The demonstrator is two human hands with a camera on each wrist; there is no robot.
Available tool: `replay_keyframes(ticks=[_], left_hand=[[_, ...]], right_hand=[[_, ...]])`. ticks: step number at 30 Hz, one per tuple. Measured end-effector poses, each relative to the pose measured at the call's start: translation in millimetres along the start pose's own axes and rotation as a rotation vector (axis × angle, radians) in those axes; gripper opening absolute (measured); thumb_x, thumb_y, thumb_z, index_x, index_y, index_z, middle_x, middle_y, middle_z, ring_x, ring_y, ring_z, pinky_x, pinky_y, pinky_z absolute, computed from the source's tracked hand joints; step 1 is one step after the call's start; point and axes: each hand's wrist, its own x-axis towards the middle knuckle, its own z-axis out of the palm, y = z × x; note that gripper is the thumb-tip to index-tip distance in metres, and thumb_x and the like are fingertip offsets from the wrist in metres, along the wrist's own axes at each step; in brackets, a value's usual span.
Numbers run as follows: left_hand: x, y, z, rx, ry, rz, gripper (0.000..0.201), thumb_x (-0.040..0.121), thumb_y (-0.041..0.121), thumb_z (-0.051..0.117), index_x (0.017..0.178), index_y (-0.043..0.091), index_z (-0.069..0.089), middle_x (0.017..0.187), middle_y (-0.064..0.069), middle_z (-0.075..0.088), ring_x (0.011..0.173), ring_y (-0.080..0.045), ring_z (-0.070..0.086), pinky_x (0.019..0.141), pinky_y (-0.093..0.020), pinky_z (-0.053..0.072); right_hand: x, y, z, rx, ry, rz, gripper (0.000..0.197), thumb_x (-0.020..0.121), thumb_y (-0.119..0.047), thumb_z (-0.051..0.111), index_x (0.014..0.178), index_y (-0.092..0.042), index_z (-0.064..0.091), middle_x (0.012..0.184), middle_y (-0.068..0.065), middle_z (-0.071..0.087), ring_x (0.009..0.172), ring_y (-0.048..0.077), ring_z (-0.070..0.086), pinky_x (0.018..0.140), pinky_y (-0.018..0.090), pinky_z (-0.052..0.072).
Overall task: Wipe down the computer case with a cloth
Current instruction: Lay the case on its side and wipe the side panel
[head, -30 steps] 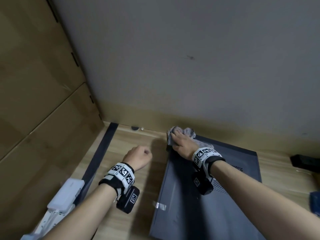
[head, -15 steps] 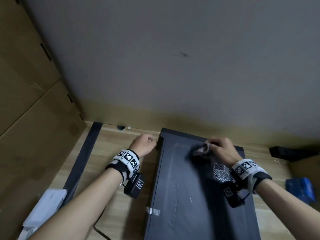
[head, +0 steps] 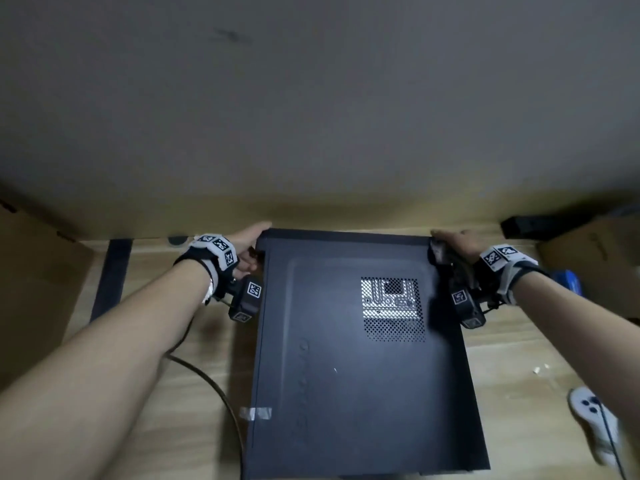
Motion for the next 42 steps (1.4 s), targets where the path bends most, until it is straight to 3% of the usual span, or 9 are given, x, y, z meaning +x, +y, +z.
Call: replay_keyframes(ticks=[5, 10, 15, 18, 21, 25, 30, 34, 42], left_hand=[[-4, -4, 3, -0.067, 0.000, -0.001, 0.077, 0.071, 0.085, 0.047, 0.098, 0.013, 0.054, 0.084, -0.009, 0.057, 0.059, -0.018, 0.051, 0.059, -0.027, 0.042], [-25, -11, 12, -0.065, 0.035, 0.077, 0.082, 0.082, 0.079, 0.040, 0.129, 0.013, 0.049, 0.106, -0.011, 0.061, 0.088, -0.025, 0.063, 0.065, -0.032, 0.054], [-48, -28, 20, -0.094, 0.060, 0.145, 0.068, 0.094, 0.061, 0.039, 0.139, 0.010, 0.045, 0.127, -0.018, 0.060, 0.092, -0.030, 0.062, 0.069, -0.035, 0.052], [-57, -50, 24, -0.096, 0.067, 0.183, 0.060, 0.098, 0.055, 0.037, 0.134, 0.008, 0.049, 0.127, -0.019, 0.060, 0.086, -0.028, 0.063, 0.073, -0.037, 0.053], [-61, -75, 33, -0.101, 0.111, 0.193, 0.055, 0.097, 0.053, 0.039, 0.127, 0.009, 0.051, 0.125, -0.016, 0.062, 0.078, -0.023, 0.064, 0.064, -0.033, 0.053], [-75, -99, 52, -0.130, 0.152, 0.216, 0.057, 0.098, 0.049, 0.039, 0.136, 0.007, 0.047, 0.132, -0.020, 0.056, 0.091, -0.027, 0.062, 0.065, -0.033, 0.051], [-91, -126, 68, -0.159, 0.254, 0.272, 0.054, 0.096, 0.048, 0.040, 0.134, 0.011, 0.048, 0.097, -0.004, 0.053, 0.074, -0.016, 0.052, 0.056, -0.027, 0.050], [-109, -155, 77, -0.185, 0.312, 0.304, 0.048, 0.095, 0.047, 0.041, 0.130, 0.015, 0.049, 0.104, -0.004, 0.058, 0.085, -0.020, 0.058, 0.058, -0.026, 0.048], [-154, -206, 107, -0.155, 0.455, 0.412, 0.026, 0.090, 0.036, 0.045, 0.072, 0.018, 0.049, 0.071, -0.005, 0.051, 0.067, -0.024, 0.047, 0.063, -0.030, 0.036]], right_hand=[[-3, -11, 1, 0.025, 0.108, -0.215, 0.030, 0.089, -0.040, 0.064, 0.084, -0.010, 0.065, 0.083, 0.013, 0.068, 0.073, 0.026, 0.060, 0.068, 0.032, 0.044], [-45, -41, 24, 0.264, -0.006, -0.473, 0.010, 0.089, -0.020, 0.070, 0.083, -0.015, 0.066, 0.075, -0.001, 0.064, 0.055, -0.006, 0.056, 0.057, 0.011, 0.044], [-117, -55, 81, 0.275, -0.376, -0.607, 0.017, 0.090, -0.022, 0.071, 0.105, -0.015, 0.070, 0.100, 0.000, 0.070, 0.092, 0.011, 0.062, 0.080, 0.022, 0.048], [-141, -28, 119, -0.287, -0.403, -0.903, 0.048, 0.099, -0.039, 0.054, 0.143, -0.019, 0.051, 0.154, 0.002, 0.040, 0.138, 0.015, 0.033, 0.113, 0.026, 0.022], [-146, -2, 134, -0.420, -0.322, -1.024, 0.053, 0.103, -0.038, 0.047, 0.153, -0.025, 0.034, 0.164, -0.003, 0.018, 0.151, 0.016, 0.010, 0.119, 0.029, 0.003], [-158, 20, 139, -0.354, -0.290, -1.100, 0.048, 0.098, -0.016, 0.057, 0.145, -0.021, 0.048, 0.158, 0.000, 0.034, 0.149, 0.021, 0.024, 0.123, 0.037, 0.015], [-203, 64, 150, -0.266, -0.304, -1.196, 0.044, 0.093, -0.006, 0.061, 0.135, -0.019, 0.061, 0.150, -0.002, 0.047, 0.143, 0.017, 0.036, 0.119, 0.021, 0.018], [-257, 119, 161, -0.157, -0.399, -1.319, 0.036, 0.092, -0.003, 0.061, 0.122, -0.020, 0.070, 0.139, -0.004, 0.059, 0.134, 0.013, 0.049, 0.116, 0.031, 0.034], [-329, 191, 182, -0.173, -0.521, -1.329, 0.027, 0.094, -0.007, 0.053, 0.111, -0.021, 0.069, 0.101, -0.009, 0.065, 0.091, 0.001, 0.045, 0.086, 0.020, 0.038]])
